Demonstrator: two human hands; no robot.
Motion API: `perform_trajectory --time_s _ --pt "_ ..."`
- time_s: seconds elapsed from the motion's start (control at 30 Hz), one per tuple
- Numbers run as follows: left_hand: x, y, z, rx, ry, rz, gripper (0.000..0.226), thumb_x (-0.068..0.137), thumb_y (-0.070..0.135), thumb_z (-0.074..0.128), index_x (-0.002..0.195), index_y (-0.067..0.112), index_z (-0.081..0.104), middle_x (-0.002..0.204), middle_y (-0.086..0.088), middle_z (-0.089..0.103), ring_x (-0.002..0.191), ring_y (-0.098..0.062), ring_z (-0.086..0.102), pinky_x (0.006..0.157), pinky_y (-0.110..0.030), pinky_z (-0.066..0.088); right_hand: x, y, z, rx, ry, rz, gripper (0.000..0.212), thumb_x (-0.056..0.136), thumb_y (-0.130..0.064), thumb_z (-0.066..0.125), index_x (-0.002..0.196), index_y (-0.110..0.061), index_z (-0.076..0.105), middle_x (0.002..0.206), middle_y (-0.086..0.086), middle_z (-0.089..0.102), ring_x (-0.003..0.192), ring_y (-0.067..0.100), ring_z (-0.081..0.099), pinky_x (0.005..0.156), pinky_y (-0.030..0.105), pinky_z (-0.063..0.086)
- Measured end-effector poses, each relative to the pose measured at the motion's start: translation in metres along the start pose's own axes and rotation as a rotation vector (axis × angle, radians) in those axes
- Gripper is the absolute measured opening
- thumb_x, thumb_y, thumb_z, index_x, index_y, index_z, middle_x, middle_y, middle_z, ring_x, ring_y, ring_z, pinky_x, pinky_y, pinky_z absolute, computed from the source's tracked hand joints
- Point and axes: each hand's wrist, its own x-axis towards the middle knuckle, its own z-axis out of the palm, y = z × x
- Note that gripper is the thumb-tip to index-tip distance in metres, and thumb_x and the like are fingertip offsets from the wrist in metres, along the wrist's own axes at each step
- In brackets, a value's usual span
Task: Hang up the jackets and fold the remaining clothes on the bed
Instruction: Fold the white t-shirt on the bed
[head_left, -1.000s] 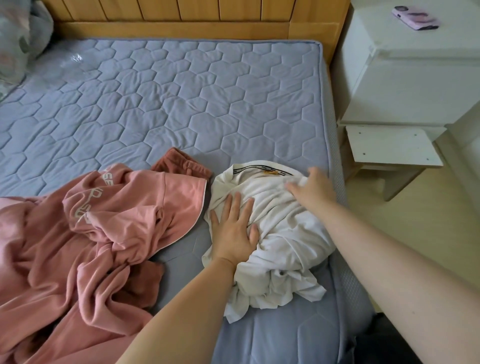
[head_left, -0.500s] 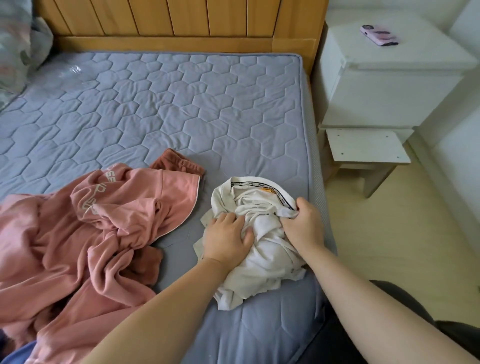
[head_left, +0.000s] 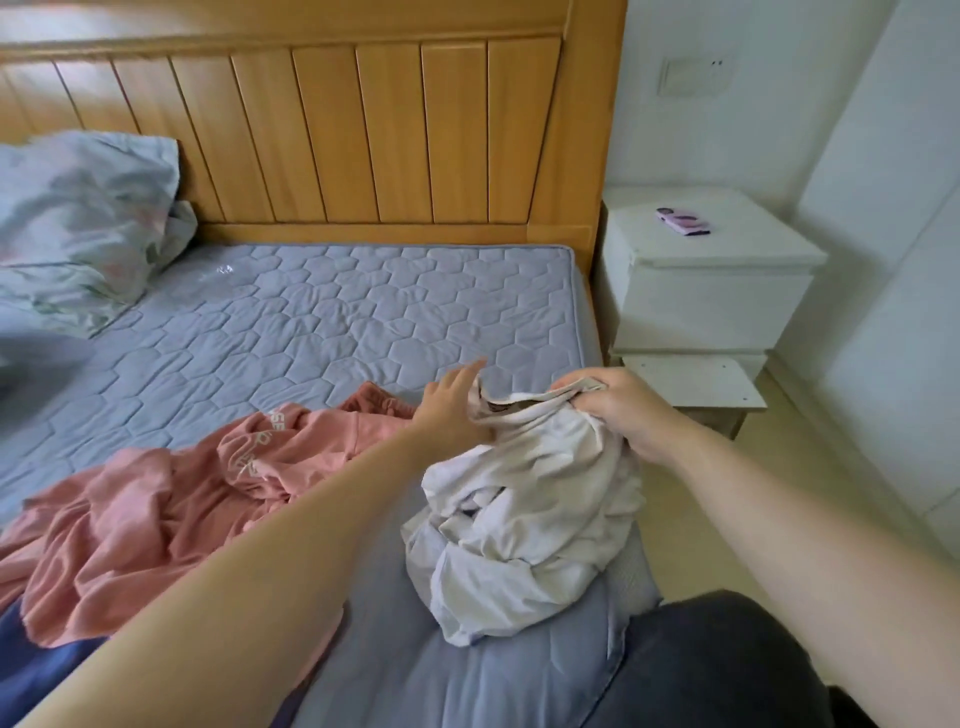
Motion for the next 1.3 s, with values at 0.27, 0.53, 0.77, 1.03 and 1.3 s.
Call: perform_trajectory --time_s 0.27,0.53,0.77,1.03,1.3 --pt "-0.004 0.064 -0.044 0.098 -0.182 0.034 0.025 0.075 0.026 0.069 0.092 0.008 0.064 0.086 -0.006 0.06 0.087 -0.025 0.06 0.071 -0.029 0.044 -0.024 -0.072 -0.048 0.114 0.174 -0.095 0.014 0.069 -0.023 0.07 0.077 -0.011 0.069 0.083 0.008 0.068 0.082 0.021 0.062 0.076 0.031 0.045" --pt "-0.033 0.069 -0.076 -0.057 -0.529 -0.177 0.016 0.084 0.016 0.072 0.097 0.014 0.063 0.093 -0.002 0.062 0.078 -0.011 0.061 0.063 -0.019 0.052 -0.038 -0.071 -0.083 -0.863 0.155 -0.029 0.018 0.072 -0.014 0.074 0.075 -0.003 0.061 0.075 0.014 0.059 0.07 0.022 0.051 0.054 0.028 0.032" --pt "-0.03 0.045 -0.066 -0.35 -0.267 -0.324 0.024 0.088 0.013 0.056 0.11 0.002 0.06 0.112 -0.02 0.061 0.091 -0.026 0.057 0.09 -0.042 0.052 -0.051 -0.057 -0.066 -1.344 -0.05 0.251 0.025 0.079 -0.027 0.073 0.081 -0.008 0.058 0.074 0.003 0.054 0.076 0.024 0.055 0.054 0.024 0.038" --pt "0.015 0.049 -0.092 -0.569 0.246 -0.448 0.014 0.098 0.011 0.046 0.093 0.004 0.056 0.097 -0.01 0.054 0.074 -0.023 0.054 0.062 -0.029 0.045 0.007 -0.057 -0.044 -1.157 0.218 0.263 0.028 0.088 -0.021 0.055 0.112 -0.006 0.059 0.112 0.014 0.063 0.102 0.032 0.061 0.075 0.029 0.043" --pt "0.091 0.07 -0.142 -0.734 0.5 -0.004 0.084 0.084 0.006 0.058 0.151 0.024 0.011 0.142 -0.004 0.039 0.123 -0.022 0.046 0.099 -0.033 0.043 0.108 -0.091 -0.025 -0.034 0.525 0.008 0.092 0.085 -0.037 0.069 0.152 -0.014 0.01 0.153 0.007 0.03 0.137 0.026 0.036 0.107 0.034 0.032"
